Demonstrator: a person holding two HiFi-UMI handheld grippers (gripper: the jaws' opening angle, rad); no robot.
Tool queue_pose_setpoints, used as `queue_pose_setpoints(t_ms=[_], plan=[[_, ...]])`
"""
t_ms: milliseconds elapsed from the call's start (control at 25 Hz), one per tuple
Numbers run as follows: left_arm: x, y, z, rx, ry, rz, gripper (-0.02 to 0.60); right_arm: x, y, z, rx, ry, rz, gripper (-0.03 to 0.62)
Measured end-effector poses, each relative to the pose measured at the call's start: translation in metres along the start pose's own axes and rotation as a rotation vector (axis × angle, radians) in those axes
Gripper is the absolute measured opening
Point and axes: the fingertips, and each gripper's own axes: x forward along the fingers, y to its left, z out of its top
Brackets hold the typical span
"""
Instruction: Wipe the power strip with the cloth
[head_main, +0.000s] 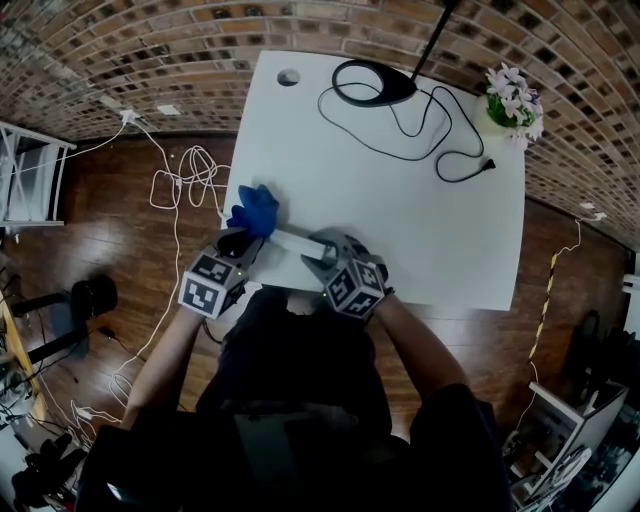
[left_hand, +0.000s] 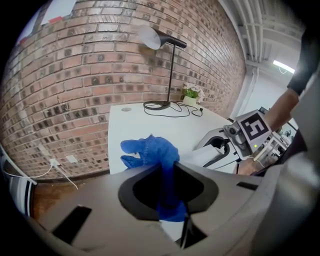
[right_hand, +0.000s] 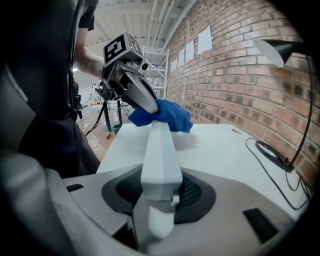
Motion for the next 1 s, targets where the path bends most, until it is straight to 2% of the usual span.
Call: queue_pose_setpoints(t_ms=[280, 480, 640, 720, 800, 920, 1000], plan=[[-0.006, 0.017, -0.001, -0.035, -0.009, 0.02, 0.075, 0.0, 0.0, 0.0, 0.002, 0.0, -0.003, 0.156], [-0.012, 0.044, -0.005, -0.072, -0.011, 0.07, 0.075, 0.0, -0.001, 0.0, 0.001, -0.002, -0.003, 0.156], [-0.016, 0.065, -0.02, -0.157, 0.026, 0.065, 0.077, 0.0, 0.0, -0.001, 0.0, 0.0, -0.003, 0.156], [-0.015, 0.066, -0.026, -0.1, 0.061, 0.083, 0.075, 0.0, -0.001, -0.001, 0.001, 0.0, -0.004, 0.156], [-0.014, 0.064, -0.029, -0.046, 0.06, 0.104, 0.075, 0.0, -0.001, -0.002, 0.003, 0.002, -0.004, 0.156], [-0.018, 0.06, -0.02, -0.072, 0.009, 0.116, 0.072, 0.001, -0.001, -0.002, 0.006, 0.004, 0.001, 0.156], [-0.02, 0.054, -0.012, -0.042, -0.016, 0.12, 0.072, 0.001, -0.001, -0.001, 0.007, 0.003, 0.002, 0.156]])
